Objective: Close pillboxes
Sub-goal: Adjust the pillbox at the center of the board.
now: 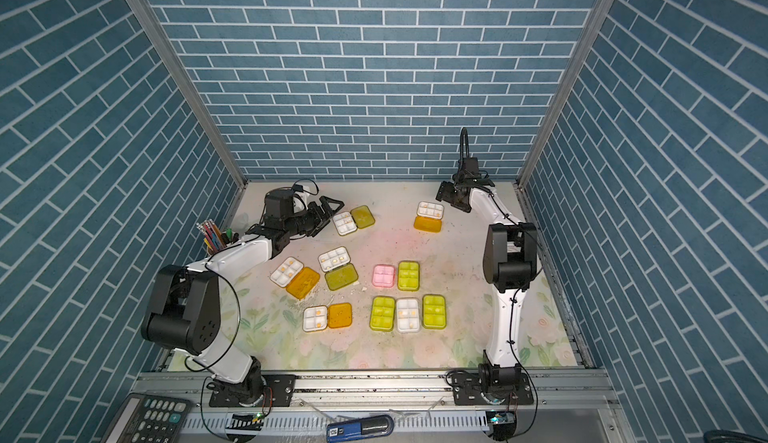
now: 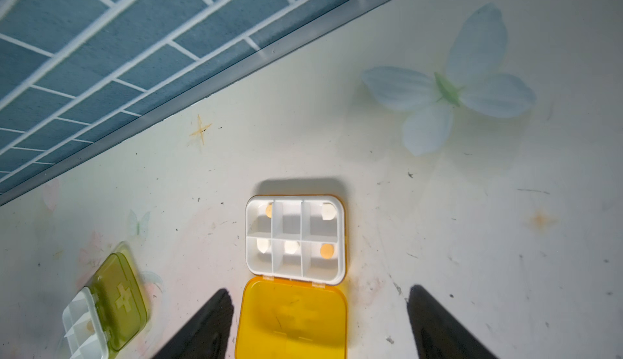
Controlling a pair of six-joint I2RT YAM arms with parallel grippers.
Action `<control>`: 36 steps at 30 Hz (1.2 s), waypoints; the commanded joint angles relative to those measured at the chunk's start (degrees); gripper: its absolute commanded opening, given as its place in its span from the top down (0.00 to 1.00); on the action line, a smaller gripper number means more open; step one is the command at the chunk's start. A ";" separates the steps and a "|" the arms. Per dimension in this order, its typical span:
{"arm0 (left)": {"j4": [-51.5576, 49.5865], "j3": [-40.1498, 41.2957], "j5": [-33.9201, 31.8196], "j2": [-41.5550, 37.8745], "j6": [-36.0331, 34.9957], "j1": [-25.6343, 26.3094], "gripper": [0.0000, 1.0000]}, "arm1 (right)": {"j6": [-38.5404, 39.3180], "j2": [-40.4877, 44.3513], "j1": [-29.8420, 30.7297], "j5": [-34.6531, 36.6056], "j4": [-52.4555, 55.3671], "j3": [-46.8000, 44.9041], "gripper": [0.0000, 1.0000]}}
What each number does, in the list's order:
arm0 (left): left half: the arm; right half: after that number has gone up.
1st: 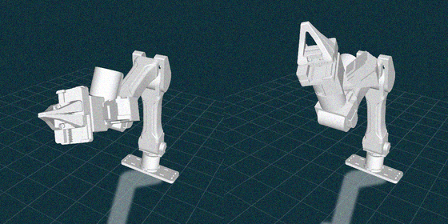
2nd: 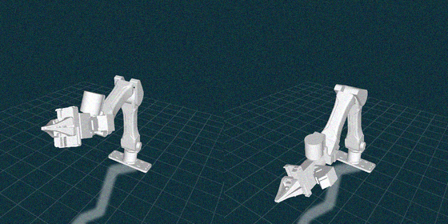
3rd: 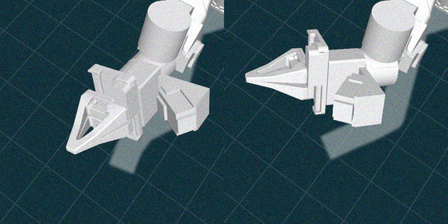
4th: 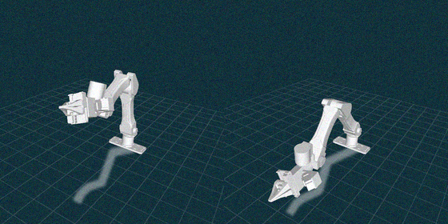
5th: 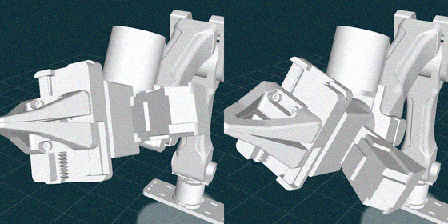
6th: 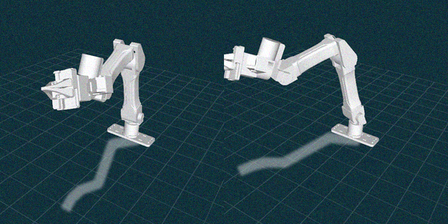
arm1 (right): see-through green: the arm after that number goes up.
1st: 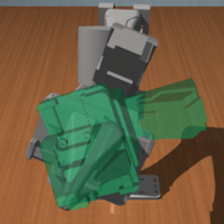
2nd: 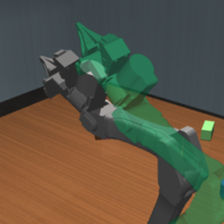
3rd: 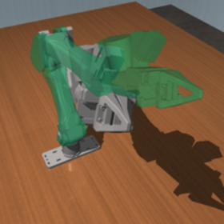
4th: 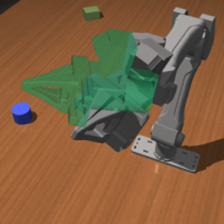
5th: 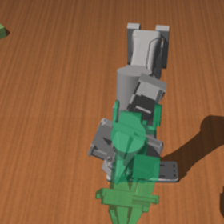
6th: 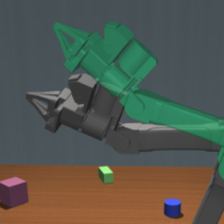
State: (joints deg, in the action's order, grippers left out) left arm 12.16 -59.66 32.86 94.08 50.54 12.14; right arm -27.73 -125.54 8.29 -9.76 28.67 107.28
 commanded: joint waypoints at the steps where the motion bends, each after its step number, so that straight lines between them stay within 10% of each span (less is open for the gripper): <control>1: 1.72 -1.69 2.63 1.07 0.58 0.68 0.01 | -2.00 -3.74 -0.65 -3.54 0.12 2.82 0.17; 36: 2.18 -2.39 4.37 3.08 1.82 1.83 0.00 | -8.16 -20.56 2.99 -12.21 4.54 21.07 0.25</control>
State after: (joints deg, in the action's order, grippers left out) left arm 14.02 -60.82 36.77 96.27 52.34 13.65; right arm -34.72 -145.32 9.80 -20.36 31.94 127.02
